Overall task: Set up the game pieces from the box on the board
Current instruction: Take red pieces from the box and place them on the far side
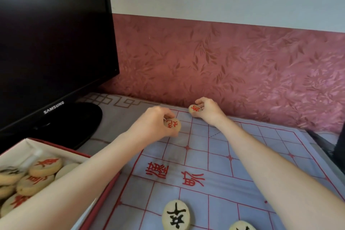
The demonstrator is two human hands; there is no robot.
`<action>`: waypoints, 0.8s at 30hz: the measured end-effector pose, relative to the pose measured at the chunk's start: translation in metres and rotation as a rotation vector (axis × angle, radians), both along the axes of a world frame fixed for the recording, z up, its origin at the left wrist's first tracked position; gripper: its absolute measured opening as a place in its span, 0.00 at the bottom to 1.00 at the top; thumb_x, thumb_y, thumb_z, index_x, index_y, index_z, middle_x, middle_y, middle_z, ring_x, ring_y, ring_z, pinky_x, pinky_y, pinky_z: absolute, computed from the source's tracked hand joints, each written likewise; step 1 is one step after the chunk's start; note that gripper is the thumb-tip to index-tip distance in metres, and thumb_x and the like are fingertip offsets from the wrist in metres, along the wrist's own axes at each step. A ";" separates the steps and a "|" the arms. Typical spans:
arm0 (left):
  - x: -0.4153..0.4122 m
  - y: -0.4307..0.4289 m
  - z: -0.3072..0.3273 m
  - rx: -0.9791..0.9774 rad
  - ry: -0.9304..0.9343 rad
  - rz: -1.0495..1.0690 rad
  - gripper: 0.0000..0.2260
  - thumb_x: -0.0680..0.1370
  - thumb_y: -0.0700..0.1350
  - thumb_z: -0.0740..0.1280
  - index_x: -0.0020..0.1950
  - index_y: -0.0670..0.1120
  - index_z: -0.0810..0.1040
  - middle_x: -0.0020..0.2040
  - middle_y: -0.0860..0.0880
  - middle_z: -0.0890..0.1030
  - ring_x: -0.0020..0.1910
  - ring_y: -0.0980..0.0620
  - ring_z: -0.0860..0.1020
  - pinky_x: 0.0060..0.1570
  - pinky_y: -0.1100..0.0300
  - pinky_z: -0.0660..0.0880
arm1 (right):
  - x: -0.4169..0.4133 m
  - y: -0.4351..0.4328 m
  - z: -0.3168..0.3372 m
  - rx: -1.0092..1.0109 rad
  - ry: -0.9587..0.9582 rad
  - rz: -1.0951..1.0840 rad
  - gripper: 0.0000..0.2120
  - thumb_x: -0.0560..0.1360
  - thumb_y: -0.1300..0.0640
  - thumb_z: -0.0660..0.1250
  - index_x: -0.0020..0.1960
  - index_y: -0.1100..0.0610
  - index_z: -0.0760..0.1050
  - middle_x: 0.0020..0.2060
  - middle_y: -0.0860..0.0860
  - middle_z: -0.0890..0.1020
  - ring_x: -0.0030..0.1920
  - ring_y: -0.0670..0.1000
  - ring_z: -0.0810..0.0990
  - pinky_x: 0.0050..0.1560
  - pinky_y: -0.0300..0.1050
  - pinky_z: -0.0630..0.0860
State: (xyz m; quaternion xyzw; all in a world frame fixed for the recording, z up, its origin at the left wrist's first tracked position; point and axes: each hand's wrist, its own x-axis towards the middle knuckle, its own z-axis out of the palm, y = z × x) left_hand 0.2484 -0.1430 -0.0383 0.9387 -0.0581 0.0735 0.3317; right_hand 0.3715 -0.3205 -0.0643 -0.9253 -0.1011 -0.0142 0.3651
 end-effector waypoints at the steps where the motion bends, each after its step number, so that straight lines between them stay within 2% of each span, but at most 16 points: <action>1: 0.000 0.003 -0.001 0.006 0.004 0.006 0.24 0.65 0.48 0.76 0.59 0.49 0.77 0.56 0.51 0.78 0.48 0.56 0.75 0.49 0.65 0.70 | 0.001 0.000 -0.002 0.002 0.005 -0.001 0.25 0.70 0.56 0.73 0.64 0.60 0.71 0.53 0.55 0.78 0.50 0.50 0.75 0.52 0.40 0.70; 7: 0.000 0.004 -0.008 0.000 0.008 0.007 0.24 0.65 0.49 0.76 0.59 0.50 0.77 0.57 0.51 0.77 0.50 0.55 0.75 0.50 0.64 0.71 | 0.003 -0.002 -0.006 0.002 -0.006 -0.019 0.24 0.69 0.54 0.74 0.63 0.58 0.73 0.55 0.55 0.79 0.56 0.54 0.78 0.60 0.46 0.73; 13: -0.002 0.006 -0.004 -0.002 0.001 0.008 0.24 0.65 0.49 0.76 0.60 0.49 0.77 0.56 0.52 0.77 0.49 0.56 0.75 0.50 0.64 0.71 | 0.002 -0.002 -0.004 0.008 -0.005 -0.029 0.24 0.68 0.55 0.74 0.62 0.57 0.73 0.55 0.54 0.79 0.55 0.54 0.78 0.61 0.47 0.73; 21: -0.002 0.013 -0.006 0.030 0.020 0.025 0.24 0.65 0.50 0.76 0.59 0.50 0.77 0.56 0.51 0.76 0.52 0.54 0.75 0.53 0.61 0.74 | -0.009 -0.004 -0.005 -0.035 -0.035 -0.019 0.28 0.70 0.50 0.72 0.67 0.56 0.70 0.63 0.54 0.75 0.63 0.54 0.73 0.66 0.52 0.69; 24: 0.000 0.016 -0.004 0.029 0.024 0.035 0.24 0.65 0.50 0.76 0.59 0.50 0.77 0.56 0.51 0.77 0.52 0.54 0.76 0.53 0.61 0.74 | -0.015 -0.009 0.002 -0.008 -0.086 -0.033 0.25 0.71 0.53 0.71 0.66 0.56 0.71 0.63 0.54 0.75 0.63 0.53 0.73 0.66 0.51 0.68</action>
